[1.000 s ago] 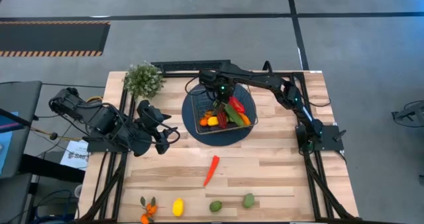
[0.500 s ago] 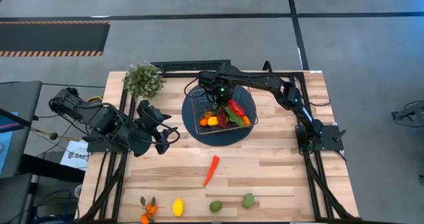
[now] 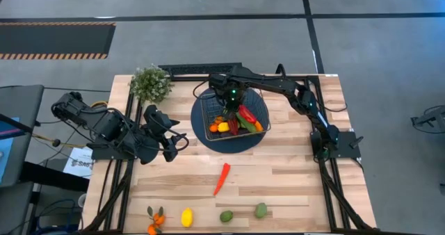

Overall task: Build produce basket
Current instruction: Put the red bell pepper into the basket

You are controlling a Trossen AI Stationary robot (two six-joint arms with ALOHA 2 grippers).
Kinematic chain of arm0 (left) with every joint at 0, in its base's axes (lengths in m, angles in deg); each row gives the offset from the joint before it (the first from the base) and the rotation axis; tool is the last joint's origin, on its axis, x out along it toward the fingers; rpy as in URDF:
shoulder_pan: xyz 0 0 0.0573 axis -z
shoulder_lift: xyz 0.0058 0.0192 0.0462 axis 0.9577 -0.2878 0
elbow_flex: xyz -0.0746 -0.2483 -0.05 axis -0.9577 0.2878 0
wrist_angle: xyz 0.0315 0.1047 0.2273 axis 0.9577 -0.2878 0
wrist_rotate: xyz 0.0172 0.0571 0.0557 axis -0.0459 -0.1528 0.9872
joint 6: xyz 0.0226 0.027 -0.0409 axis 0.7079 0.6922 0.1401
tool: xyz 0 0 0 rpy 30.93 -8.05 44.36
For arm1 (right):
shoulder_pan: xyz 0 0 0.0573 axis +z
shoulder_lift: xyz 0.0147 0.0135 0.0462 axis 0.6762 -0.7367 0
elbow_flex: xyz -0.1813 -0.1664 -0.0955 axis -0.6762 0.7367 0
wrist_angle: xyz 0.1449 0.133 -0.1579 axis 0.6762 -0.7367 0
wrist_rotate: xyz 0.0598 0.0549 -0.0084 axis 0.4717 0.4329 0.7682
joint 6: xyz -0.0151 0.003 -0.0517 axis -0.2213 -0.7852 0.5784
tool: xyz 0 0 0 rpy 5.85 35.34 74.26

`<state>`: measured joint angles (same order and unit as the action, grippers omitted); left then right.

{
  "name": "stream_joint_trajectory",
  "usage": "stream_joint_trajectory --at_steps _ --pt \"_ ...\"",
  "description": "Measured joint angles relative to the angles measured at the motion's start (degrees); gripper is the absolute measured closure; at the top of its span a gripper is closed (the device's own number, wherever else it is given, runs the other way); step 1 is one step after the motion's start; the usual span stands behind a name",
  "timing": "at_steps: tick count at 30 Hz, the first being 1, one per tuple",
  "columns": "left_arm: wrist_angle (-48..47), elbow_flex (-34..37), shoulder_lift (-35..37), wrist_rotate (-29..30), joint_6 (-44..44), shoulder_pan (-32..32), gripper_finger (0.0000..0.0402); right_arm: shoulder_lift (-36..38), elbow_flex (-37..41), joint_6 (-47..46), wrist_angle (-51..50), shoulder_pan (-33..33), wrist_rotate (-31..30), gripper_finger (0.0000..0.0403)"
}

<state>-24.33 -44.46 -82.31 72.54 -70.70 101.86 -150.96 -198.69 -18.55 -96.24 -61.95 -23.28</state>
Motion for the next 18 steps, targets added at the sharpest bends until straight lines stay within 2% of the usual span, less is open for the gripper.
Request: stream_joint_trajectory --at_steps 18 --pt "0.0 0.0 0.02 0.0 -1.11 0.0 0.0181 0.12 0.0 2.21 -4.55 0.5 -0.19 0.0296"
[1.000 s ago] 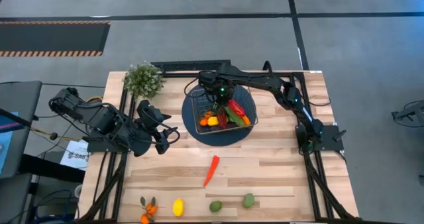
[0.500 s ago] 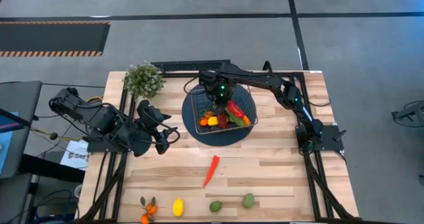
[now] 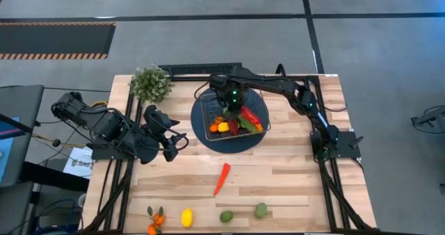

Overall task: Build produce basket
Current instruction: Put the red bell pepper into the basket

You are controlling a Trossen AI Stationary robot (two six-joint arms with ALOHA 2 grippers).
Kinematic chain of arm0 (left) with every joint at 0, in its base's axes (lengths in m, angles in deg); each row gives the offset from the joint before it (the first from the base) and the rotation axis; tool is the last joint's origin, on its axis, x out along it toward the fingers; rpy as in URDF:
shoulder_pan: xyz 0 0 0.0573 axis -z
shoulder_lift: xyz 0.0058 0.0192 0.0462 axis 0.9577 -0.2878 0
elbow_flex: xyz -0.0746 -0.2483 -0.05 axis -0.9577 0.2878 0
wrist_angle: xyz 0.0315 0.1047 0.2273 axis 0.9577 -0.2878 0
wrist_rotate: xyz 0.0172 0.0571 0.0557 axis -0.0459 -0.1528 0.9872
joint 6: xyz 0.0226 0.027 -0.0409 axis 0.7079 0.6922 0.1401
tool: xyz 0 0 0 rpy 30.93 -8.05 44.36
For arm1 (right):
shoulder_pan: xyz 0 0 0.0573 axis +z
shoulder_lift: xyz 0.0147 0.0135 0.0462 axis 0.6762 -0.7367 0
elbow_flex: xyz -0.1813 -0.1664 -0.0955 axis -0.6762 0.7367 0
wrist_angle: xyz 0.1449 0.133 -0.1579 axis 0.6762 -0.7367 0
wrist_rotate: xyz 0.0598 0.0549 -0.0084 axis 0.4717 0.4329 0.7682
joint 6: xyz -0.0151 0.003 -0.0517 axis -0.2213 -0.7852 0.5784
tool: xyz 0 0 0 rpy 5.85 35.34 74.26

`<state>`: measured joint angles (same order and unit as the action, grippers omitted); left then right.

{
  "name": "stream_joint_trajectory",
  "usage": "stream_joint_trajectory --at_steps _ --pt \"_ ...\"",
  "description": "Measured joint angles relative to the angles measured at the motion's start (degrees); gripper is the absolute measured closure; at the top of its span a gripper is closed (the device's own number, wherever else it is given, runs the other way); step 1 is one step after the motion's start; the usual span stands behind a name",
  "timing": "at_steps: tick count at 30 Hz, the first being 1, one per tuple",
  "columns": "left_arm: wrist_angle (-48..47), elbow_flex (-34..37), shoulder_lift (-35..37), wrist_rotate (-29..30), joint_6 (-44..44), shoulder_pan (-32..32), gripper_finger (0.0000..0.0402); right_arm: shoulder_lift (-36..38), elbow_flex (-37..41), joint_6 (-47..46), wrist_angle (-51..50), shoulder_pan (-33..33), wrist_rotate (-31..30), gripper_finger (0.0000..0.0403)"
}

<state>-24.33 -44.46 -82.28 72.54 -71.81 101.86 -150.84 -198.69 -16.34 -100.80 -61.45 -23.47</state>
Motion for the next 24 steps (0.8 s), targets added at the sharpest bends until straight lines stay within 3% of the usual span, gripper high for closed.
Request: stream_joint_trajectory --at_steps 8,19,24 --pt "0.0 0.0 0.0 0.4 0.0 -0.01 0.0181 4.77 0.07 -0.46 -1.48 0.4 -2.52 0.0296" --pt "-0.07 0.0 0.0 1.53 0.02 -0.01 0.0181 8.6 0.18 -1.82 4.56 1.71 -1.86 0.0296" --pt "-0.39 0.0 0.0 1.51 0.0 -0.01 0.0181 9.2 8.74 -2.15 9.32 1.79 -0.1 0.0296"
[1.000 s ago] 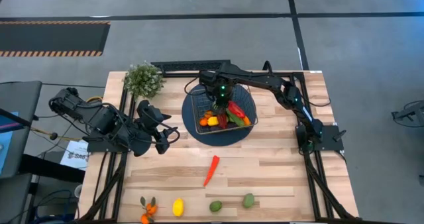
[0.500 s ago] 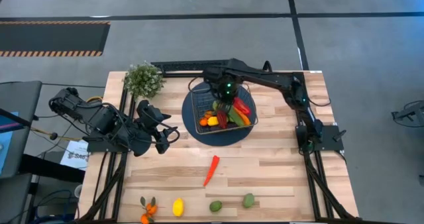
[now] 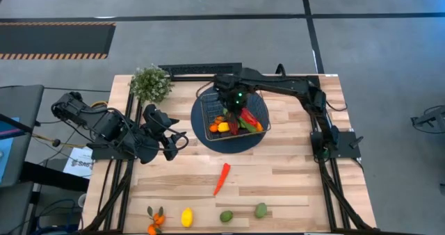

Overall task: Build produce basket
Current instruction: Put the red bell pepper into the basket

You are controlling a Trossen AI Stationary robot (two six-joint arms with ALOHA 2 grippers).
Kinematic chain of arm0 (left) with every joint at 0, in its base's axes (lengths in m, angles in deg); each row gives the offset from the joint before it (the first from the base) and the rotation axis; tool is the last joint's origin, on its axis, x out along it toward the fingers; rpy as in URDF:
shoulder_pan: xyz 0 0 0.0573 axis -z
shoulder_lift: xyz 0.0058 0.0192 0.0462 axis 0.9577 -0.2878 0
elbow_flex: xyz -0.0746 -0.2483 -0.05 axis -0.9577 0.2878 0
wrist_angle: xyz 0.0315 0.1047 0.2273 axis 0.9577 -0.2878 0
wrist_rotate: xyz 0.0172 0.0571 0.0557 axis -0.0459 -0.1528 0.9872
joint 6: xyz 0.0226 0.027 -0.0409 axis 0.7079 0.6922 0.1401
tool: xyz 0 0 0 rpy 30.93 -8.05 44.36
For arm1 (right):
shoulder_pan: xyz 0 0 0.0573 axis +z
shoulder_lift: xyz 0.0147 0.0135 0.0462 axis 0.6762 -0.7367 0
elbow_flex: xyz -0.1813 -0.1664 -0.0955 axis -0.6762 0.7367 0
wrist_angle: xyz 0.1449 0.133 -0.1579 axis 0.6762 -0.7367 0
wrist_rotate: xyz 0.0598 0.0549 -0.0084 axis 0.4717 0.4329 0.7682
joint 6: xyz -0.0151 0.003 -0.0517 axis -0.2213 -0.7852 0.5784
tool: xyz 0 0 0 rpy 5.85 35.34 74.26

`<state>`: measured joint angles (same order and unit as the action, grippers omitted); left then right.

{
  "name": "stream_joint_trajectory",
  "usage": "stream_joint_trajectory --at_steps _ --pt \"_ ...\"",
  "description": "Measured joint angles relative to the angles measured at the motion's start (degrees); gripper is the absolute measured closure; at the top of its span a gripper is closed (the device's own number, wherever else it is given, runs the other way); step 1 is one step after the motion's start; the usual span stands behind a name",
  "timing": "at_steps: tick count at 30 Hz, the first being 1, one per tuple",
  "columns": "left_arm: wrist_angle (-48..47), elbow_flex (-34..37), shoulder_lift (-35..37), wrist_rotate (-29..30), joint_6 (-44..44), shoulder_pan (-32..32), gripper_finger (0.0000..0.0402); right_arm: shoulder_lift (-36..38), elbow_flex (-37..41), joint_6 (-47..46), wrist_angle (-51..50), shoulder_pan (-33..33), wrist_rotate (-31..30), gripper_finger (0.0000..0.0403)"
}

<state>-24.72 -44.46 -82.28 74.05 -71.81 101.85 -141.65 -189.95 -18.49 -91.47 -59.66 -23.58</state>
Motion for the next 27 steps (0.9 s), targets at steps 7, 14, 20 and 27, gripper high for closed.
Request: stream_joint_trajectory --at_steps 7,14,20,27 --pt "-0.02 0.0 0.0 0.34 0.17 -0.14 0.0181 7.31 16.91 -2.16 10.24 -1.09 1.48 0.0296" --pt "-0.02 0.0 0.0 0.44 0.93 -1.24 0.0181 16.17 32.82 -6.12 28.56 -3.5 6.81 0.0296" --pt "-0.02 0.02 0.0 0.26 1.09 -2.14 0.0181 17.85 40.08 -7.53 34.67 -5.16 7.93 0.0296" --pt "-0.02 0.02 0.0 0.31 1.07 -2.23 0.0181 17.83 40.78 -7.05 39.07 -5.74 7.07 0.0296"
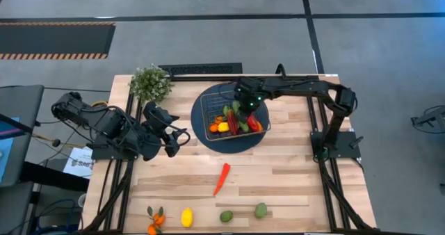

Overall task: Build produce basket
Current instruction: Put the red bell pepper into the basket, then put the bottom oranges into the basket

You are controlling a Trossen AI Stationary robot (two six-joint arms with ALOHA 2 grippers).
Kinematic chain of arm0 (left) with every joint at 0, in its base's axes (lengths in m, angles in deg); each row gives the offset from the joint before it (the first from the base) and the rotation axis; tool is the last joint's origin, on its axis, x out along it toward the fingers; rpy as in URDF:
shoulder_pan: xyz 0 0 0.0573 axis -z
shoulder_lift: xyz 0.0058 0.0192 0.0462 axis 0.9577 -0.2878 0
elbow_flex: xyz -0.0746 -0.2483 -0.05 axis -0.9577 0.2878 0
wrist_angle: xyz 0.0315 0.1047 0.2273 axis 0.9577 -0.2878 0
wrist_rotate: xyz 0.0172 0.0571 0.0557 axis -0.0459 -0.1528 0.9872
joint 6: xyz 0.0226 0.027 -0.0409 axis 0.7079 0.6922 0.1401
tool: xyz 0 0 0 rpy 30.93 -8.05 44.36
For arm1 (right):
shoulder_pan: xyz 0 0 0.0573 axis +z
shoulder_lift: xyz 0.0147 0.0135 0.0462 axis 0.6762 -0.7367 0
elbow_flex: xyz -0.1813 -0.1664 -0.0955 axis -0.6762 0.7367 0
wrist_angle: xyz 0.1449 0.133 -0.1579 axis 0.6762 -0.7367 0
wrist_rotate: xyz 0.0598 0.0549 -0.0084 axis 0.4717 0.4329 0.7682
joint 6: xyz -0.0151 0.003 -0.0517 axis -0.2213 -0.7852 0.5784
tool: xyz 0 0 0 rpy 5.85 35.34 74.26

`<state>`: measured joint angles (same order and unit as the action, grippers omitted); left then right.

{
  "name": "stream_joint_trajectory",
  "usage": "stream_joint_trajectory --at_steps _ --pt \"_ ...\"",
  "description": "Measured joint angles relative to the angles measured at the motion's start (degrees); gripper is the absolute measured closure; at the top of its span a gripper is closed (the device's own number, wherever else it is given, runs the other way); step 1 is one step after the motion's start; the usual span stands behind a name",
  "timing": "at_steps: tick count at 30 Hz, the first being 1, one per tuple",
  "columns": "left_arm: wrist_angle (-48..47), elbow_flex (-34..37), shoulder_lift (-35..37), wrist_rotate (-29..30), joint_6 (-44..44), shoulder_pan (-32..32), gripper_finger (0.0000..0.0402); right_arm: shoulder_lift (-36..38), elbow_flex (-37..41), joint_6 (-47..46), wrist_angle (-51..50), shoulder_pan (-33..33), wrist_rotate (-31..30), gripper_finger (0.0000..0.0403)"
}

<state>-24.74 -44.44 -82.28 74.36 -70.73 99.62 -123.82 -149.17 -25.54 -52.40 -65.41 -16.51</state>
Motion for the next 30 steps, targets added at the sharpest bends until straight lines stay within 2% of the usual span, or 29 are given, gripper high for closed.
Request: stream_joint_trajectory --at_steps 10,12,17,20,25,30 --pt "0.02 0.0 0.0 -0.09 -0.04 0.0 0.0181 -0.74 0.03 0.23 1.7 0.46 -1.51 0.0296" --pt "0.02 0.0 0.0 -0.1 -0.04 0.0 0.0181 -0.72 0.01 0.83 1.74 0.77 -1.66 0.0272" --pt "0.02 0.0 0.0 -0.35 -0.07 -0.02 0.0181 -0.72 0.01 -0.59 0.52 1.54 -1.65 0.0152" --pt "0.0 0.0 0.0 -0.5 -0.08 0.0 0.0181 -0.72 -1.06 -1.99 -2.23 1.84 -1.64 0.0106" --pt "-1.28 0.0 0.0 0.11 -2.67 -0.05 0.0181 -0.42 -8.65 -1.95 -11.06 2.9 -1.64 0.0085" --pt "-6.67 0.0 -1.09 1.73 -12.28 -0.36 0.0181 -0.37 -20.46 -0.72 -18.77 6.08 -1.64 0.0094"
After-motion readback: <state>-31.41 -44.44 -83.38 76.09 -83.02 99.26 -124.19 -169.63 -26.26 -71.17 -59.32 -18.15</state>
